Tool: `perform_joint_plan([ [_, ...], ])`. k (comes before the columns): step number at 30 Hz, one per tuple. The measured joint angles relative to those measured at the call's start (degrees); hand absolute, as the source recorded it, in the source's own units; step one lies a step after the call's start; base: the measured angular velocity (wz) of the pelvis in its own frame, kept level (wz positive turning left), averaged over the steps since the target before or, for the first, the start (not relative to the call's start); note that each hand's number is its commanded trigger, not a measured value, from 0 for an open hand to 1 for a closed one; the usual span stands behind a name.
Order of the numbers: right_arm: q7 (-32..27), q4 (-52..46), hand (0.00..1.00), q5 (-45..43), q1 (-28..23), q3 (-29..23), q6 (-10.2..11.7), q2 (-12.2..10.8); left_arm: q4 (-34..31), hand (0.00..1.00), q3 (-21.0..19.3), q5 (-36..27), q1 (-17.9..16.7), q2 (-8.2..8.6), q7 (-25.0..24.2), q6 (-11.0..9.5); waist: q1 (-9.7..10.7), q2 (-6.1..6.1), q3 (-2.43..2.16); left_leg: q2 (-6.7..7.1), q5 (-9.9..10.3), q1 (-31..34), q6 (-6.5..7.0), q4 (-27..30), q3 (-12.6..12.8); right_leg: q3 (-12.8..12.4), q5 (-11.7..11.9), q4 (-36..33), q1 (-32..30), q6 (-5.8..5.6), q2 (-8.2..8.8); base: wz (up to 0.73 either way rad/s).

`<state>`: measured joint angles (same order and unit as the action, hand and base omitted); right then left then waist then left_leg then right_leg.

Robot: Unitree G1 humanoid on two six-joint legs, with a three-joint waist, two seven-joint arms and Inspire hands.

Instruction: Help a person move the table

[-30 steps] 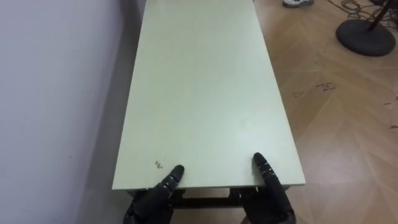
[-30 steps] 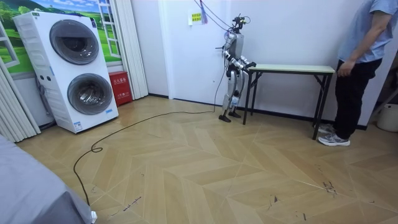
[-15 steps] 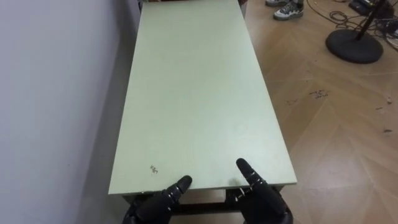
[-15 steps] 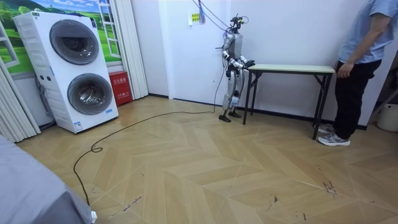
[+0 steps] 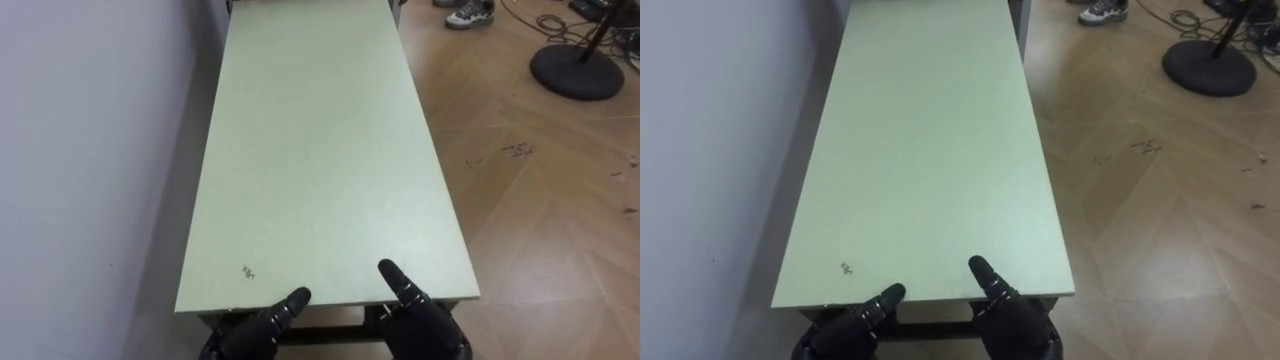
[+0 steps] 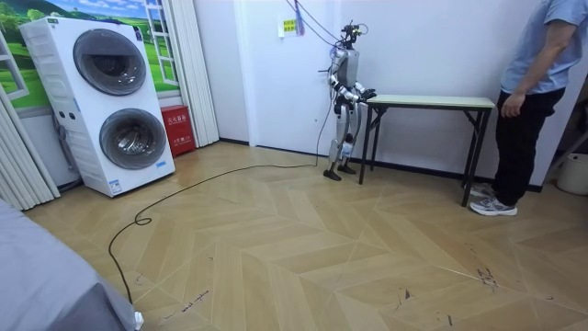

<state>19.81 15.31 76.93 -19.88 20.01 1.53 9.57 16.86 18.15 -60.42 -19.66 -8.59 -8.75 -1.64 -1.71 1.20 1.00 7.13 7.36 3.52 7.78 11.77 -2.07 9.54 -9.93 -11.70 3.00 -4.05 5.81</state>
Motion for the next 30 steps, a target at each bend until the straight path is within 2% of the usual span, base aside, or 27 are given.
perform_joint_plan([
  [4, 1.5, 0.6, 0.0, -2.2, 0.0, -0.3, -0.7, 0.6, 0.0, 0.0, 0.0, 0.1, 0.0, -0.51, -0.9, 0.1, 0.1, -0.35, 0.1, 0.0, 0.0, 0.3, -0.02, 0.0, -0.2, 0.2, 0.0, 0.0, 0.0, 0.0, -0.03, 0.01],
  [8, 5.1, 5.2, 0.0, -11.0, 1.7, -1.2, -1.9, 0.4, 2.3, 0.0, 0.0, 2.8, 0.5, -2.07, -4.0, 0.7, 0.3, -1.11, -0.13, -0.01, 0.0, -0.1, -0.07, 0.0, -0.4, 1.0, 0.0, 0.0, 0.5, 0.0, -0.03, 0.05],
  [11, 7.2, 7.3, 0.0, -16.5, 1.8, -1.2, -2.7, 0.3, 4.5, 0.0, 0.0, 4.9, 0.7, -2.55, -5.8, 0.8, 0.4, -1.97, -0.44, -0.06, 0.2, -0.2, -0.06, 0.2, -0.6, 1.7, 0.0, 0.1, 1.0, 0.0, -0.02, 0.08],
  [14, 9.3, 7.7, 0.0, -23.1, 1.8, -1.3, -2.9, 0.7, 4.8, 0.0, 0.1, 9.8, 0.6, -2.83, -6.9, 1.7, 0.6, -2.37, -0.32, -0.03, 0.8, 0.5, -0.09, 1.3, -1.2, 2.0, 0.0, 0.0, 0.7, 0.0, -0.11, 0.04],
  [18, 11.7, 8.0, 0.0, -31.2, 1.9, -1.7, -3.4, 1.7, 4.8, 0.0, 0.1, 13.3, 0.6, -3.07, -10.0, 2.4, 0.6, -2.4, -0.33, -0.1, 1.4, 2.1, 0.1, 3.1, -1.3, 1.7, 0.0, -0.2, -0.3, 0.0, -0.33, 0.0],
  [20, 12.1, 8.8, 0.0, -35.0, 1.8, -1.6, -4.1, 2.2, 4.8, 0.0, 0.3, 14.6, 0.7, -3.9, -12.0, 2.9, 0.6, -2.53, -0.31, -0.13, 1.5, 2.1, 0.2, 3.2, -1.3, 1.8, 0.0, -0.1, -0.2, 0.0, -0.36, 0.0],
  [25, 12.2, 11.5, 0.0, -39.0, 2.0, -1.6, -4.1, 3.4, 7.8, 0.0, 1.3, 18.5, 1.4, -5.4, -13.2, 2.9, 0.6, -2.63, -0.25, -0.23, 1.5, 1.6, 0.23, 3.0, -1.3, 1.7, 0.0, 0.0, 0.2, 0.0, -0.43, 0.0],
  [30, 11.3, 15.8, 0.0, -39.8, 3.0, -1.6, -4.1, 4.1, 11.4, 0.0, 1.4, 18.6, 1.8, -5.73, -13.2, 2.9, 1.4, -2.7, -0.14, -0.3, 1.5, 1.7, 0.19, 3.0, -1.3, 1.6, 0.0, 0.0, 0.2, 0.0, -0.53, 0.0],
])
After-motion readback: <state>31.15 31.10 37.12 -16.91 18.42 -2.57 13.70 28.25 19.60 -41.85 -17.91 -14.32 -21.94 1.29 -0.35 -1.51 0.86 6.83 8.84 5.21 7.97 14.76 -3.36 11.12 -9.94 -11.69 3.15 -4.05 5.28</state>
